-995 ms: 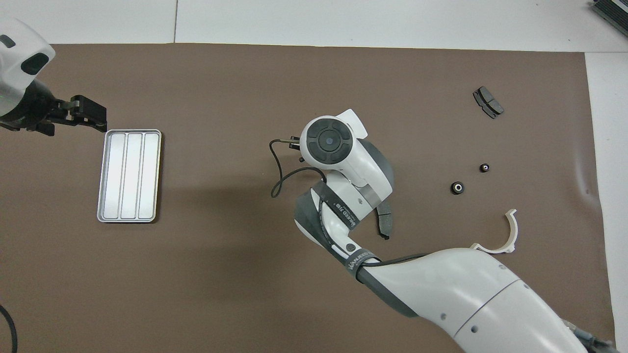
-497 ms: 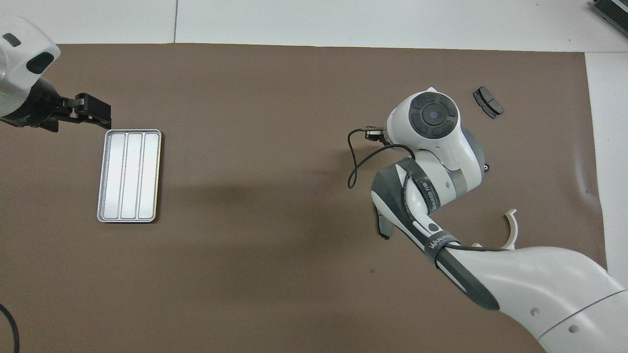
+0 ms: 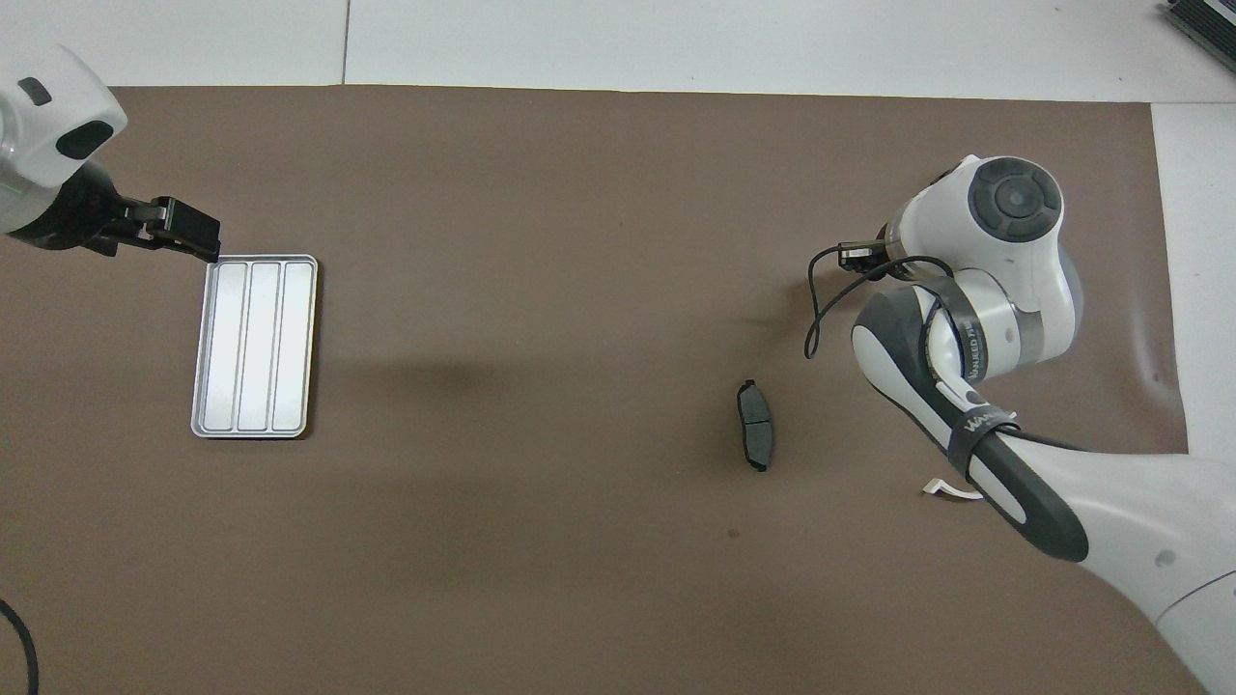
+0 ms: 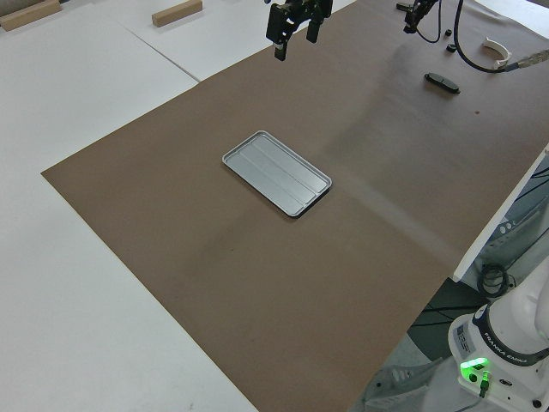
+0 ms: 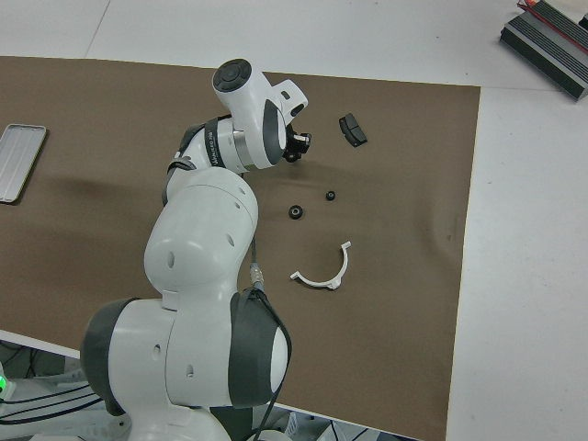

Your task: Place bearing gear from tray to pile

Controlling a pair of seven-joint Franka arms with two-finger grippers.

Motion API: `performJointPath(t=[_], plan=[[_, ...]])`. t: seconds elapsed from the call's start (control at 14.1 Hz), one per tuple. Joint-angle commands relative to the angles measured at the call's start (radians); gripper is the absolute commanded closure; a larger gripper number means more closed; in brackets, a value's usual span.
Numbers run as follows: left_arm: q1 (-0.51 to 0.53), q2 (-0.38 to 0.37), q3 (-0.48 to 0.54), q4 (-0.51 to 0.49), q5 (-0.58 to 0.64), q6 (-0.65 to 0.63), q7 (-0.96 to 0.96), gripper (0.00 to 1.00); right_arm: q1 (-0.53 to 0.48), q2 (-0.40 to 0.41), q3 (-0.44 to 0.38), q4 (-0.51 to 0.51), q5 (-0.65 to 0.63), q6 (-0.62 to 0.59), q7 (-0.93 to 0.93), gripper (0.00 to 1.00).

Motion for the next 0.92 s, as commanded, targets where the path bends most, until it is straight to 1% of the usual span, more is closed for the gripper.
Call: performJointPath(t=[0.0, 0.07, 0.21, 0.28, 0.5, 0.64, 0.85], plan=[[-0.006, -0.037, 0.008, -0.049, -0.009, 0.027, 0.017, 0.0, -0.041, 0.036, 0.016, 0.057, 0.05, 0.011, -0.113, 0.54], [-0.006, -0.038, 0.008, -0.05, -0.009, 0.027, 0.016, 0.0, -0.046, 0.039, 0.016, 0.066, 0.05, 0.008, -0.136, 0.27], [-0.008, -0.038, 0.008, -0.053, -0.007, 0.027, 0.016, 0.0, -0.045, 0.035, 0.015, 0.079, 0.052, -0.006, -0.138, 0.06], [-0.008, -0.038, 0.008, -0.053, -0.007, 0.028, 0.016, 0.0, -0.04, 0.027, 0.015, 0.085, 0.054, -0.015, -0.133, 0.0], [-0.008, -0.04, 0.008, -0.055, -0.007, 0.027, 0.013, 0.0, -0.029, -0.022, 0.016, 0.082, 0.054, -0.061, -0.114, 0.0], [-0.01, -0.04, 0.008, -0.055, -0.009, 0.027, 0.013, 0.0, -0.028, -0.074, 0.018, 0.068, 0.054, -0.101, -0.068, 0.0], [-0.01, -0.042, 0.007, -0.06, -0.009, 0.027, 0.011, 0.0, -0.025, -0.174, 0.021, 0.062, 0.064, -0.233, -0.052, 0.0]])
